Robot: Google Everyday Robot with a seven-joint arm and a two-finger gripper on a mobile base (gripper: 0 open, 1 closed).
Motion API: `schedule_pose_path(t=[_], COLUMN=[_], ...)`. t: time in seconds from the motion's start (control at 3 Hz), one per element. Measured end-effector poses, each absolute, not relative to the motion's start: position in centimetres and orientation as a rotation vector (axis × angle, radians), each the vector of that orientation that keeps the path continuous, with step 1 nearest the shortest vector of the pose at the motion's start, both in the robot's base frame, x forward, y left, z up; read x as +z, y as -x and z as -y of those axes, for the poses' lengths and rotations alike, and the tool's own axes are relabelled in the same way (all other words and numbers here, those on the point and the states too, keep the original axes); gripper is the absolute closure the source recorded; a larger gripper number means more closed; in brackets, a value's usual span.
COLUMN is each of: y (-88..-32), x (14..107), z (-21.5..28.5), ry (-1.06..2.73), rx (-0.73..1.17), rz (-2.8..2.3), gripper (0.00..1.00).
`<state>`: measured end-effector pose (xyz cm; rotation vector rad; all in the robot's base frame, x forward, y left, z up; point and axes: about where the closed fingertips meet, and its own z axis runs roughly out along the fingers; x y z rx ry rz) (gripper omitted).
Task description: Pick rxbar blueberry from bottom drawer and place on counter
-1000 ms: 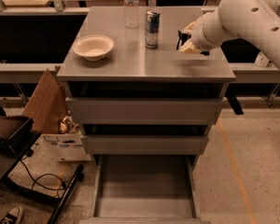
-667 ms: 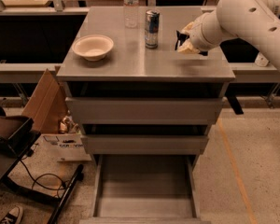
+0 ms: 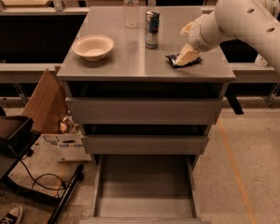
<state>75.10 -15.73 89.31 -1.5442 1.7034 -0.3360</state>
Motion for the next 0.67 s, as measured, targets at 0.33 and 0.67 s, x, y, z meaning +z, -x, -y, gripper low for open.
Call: schedule_pose_path(t=[0.33,0.67], y=[-75.12,-75.12], x=[89.18,89.18], z=[15.63,15.62], ry=[1.546,1.546], rx=[-0.334,-0.334], rz=[-1.703,-1.703], gripper=[0.0,0.0])
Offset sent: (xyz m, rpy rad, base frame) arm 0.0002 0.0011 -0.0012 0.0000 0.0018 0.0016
